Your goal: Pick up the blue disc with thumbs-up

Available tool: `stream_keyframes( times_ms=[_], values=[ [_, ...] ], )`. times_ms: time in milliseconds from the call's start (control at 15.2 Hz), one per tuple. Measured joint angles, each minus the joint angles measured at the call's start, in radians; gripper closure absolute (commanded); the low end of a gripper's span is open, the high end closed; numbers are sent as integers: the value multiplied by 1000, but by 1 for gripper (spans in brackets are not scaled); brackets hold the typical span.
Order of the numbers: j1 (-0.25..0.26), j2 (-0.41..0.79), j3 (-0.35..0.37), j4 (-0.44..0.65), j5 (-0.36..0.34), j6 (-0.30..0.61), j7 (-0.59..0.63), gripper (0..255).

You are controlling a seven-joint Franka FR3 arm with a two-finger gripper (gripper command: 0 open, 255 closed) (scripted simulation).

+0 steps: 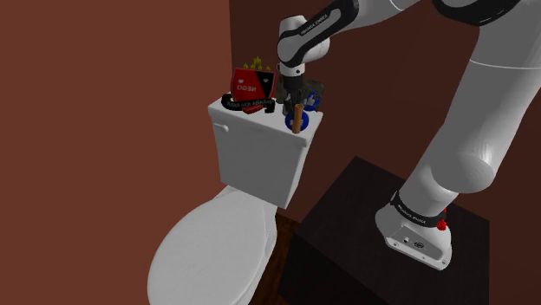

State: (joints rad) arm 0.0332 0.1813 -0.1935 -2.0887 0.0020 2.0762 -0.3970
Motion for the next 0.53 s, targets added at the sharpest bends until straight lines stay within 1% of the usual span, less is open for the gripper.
stream_keyframes(
  times_ms=[264, 528],
  values=[
    [0, 1, 0, 2, 0, 0, 0, 255],
    [1, -21, -1, 18, -5, -39, 3, 255]
  ],
)
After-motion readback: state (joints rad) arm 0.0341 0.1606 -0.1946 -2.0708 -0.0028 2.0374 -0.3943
